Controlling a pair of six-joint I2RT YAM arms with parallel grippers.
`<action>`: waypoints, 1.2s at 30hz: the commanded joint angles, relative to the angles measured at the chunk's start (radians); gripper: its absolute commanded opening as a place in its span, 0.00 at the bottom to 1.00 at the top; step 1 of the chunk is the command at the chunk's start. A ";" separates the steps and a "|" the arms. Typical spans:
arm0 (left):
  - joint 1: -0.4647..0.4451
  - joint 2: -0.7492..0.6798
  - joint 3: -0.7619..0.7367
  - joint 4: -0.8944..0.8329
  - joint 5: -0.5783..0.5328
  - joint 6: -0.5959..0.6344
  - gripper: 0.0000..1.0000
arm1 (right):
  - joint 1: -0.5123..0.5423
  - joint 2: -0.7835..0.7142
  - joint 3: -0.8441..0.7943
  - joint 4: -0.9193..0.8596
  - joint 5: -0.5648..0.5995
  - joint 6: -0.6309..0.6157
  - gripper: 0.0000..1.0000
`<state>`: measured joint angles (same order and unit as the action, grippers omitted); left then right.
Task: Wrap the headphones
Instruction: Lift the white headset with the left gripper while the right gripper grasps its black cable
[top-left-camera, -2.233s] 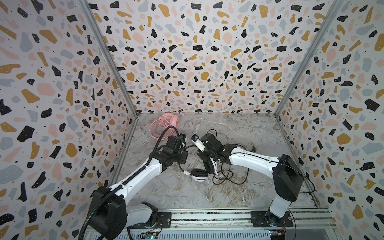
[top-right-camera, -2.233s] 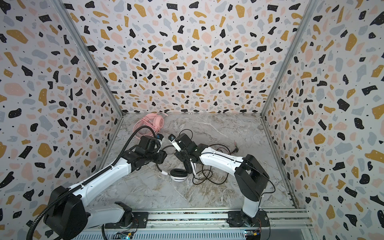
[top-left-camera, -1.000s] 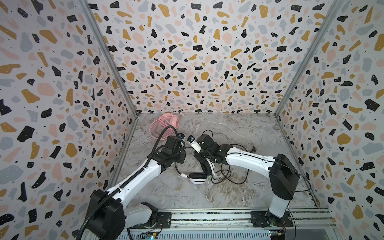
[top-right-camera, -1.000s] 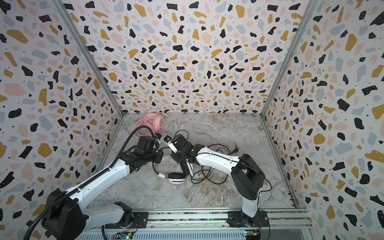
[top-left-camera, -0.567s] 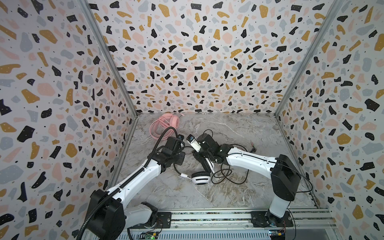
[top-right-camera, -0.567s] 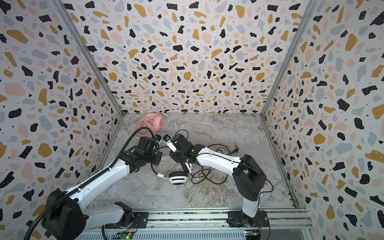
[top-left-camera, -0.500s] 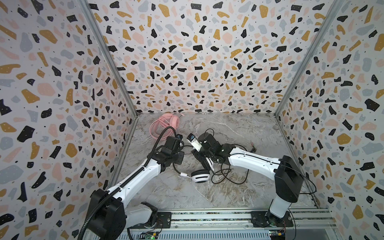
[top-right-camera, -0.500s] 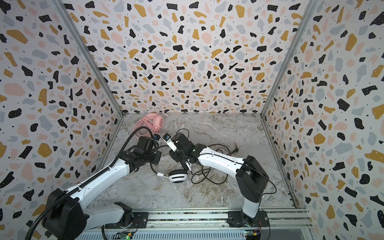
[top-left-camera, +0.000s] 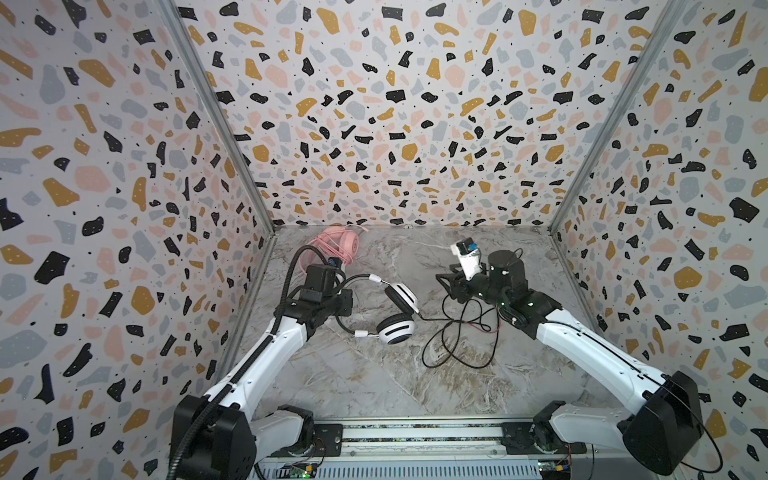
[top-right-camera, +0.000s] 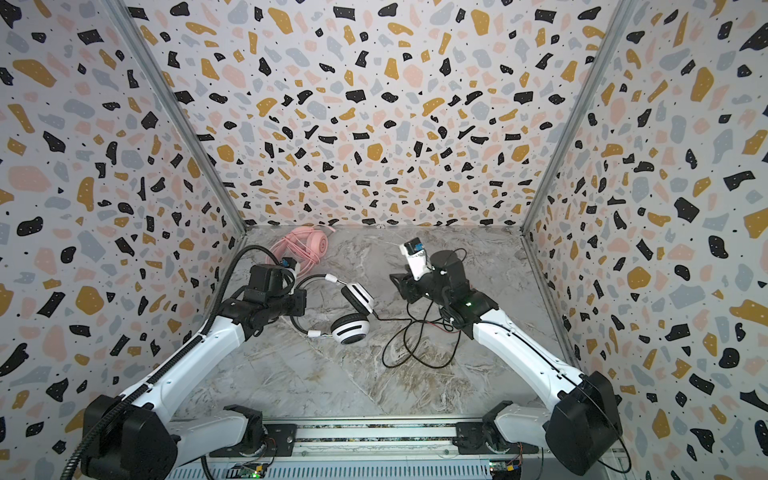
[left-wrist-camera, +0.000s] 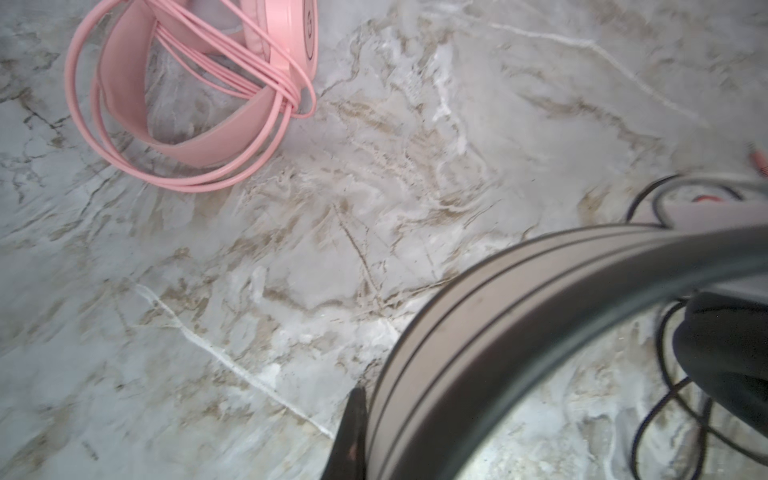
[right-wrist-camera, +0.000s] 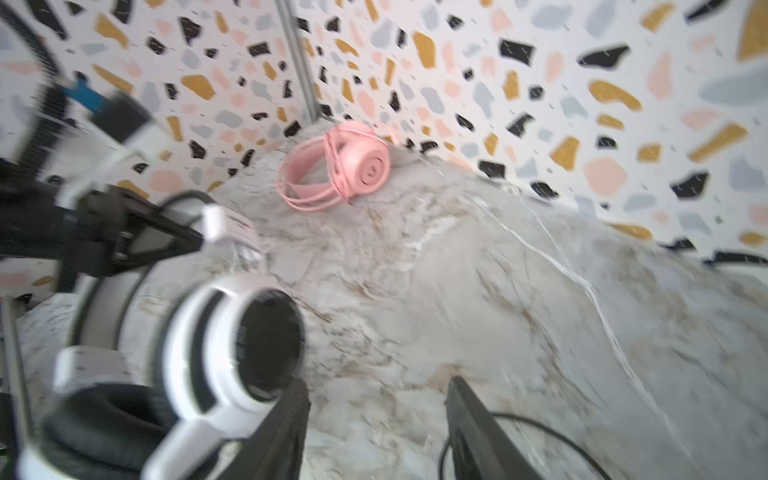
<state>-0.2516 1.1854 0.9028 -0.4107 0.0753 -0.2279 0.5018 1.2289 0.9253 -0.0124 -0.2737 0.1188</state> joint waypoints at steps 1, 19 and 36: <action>0.041 -0.031 0.120 0.138 0.164 -0.131 0.00 | -0.093 -0.036 -0.069 0.055 -0.189 0.042 0.63; 0.143 -0.013 0.467 -0.081 0.110 -0.304 0.00 | -0.019 0.091 -0.284 0.379 -0.373 0.049 0.99; 0.147 0.056 0.637 -0.135 0.249 -0.373 0.00 | 0.111 0.384 -0.308 0.584 -0.137 0.106 0.94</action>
<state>-0.1104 1.2507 1.4895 -0.6144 0.2474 -0.5461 0.6102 1.5806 0.5774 0.5198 -0.4355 0.2058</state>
